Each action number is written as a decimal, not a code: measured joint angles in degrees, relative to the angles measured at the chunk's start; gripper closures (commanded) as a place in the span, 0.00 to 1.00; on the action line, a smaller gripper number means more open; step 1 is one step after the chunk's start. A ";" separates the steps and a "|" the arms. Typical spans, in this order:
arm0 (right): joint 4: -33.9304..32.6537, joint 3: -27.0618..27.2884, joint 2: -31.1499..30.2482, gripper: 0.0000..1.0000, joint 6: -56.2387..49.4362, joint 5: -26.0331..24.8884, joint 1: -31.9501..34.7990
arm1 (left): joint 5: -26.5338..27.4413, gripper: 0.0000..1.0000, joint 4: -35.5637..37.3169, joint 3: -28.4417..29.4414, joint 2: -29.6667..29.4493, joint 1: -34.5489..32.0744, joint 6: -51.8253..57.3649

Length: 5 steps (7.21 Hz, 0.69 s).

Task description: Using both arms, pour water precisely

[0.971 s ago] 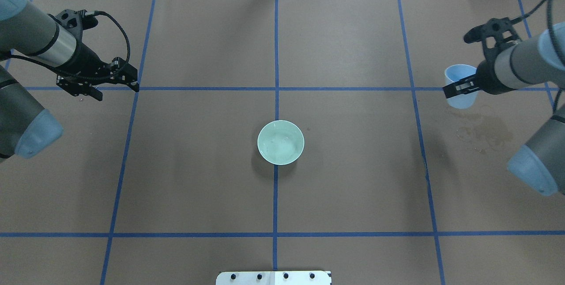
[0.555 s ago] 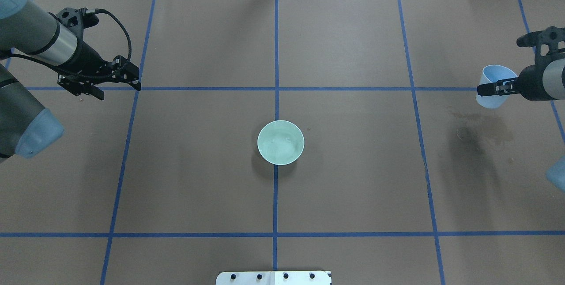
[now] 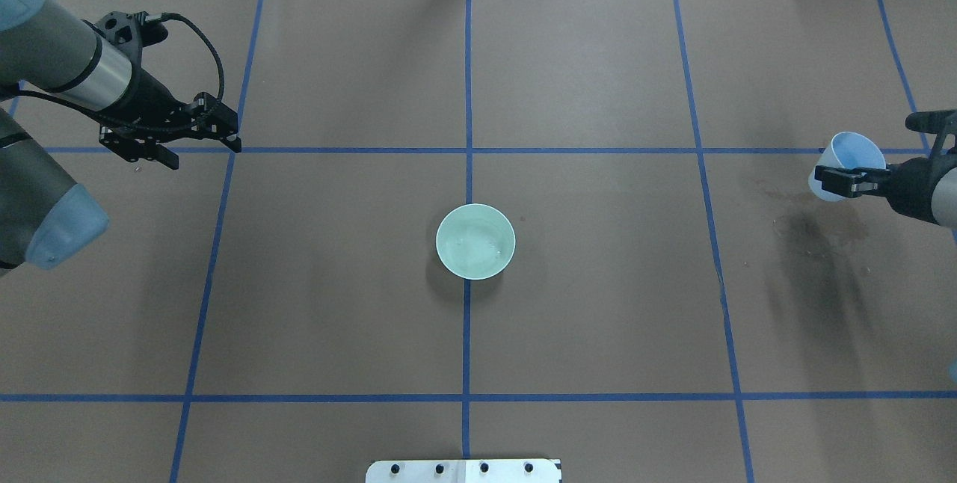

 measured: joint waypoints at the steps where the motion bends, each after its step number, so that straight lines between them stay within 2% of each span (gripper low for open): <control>1: 3.49 -0.06 -1.94 0.37 0.45 -2.43 -2.79 | 0.02 0.00 0.01 -0.03 0.01 0.00 -0.03; 5: 7.07 -2.30 -5.34 0.22 0.71 -4.20 -6.52 | 0.09 0.00 0.02 -0.08 0.05 0.01 -0.09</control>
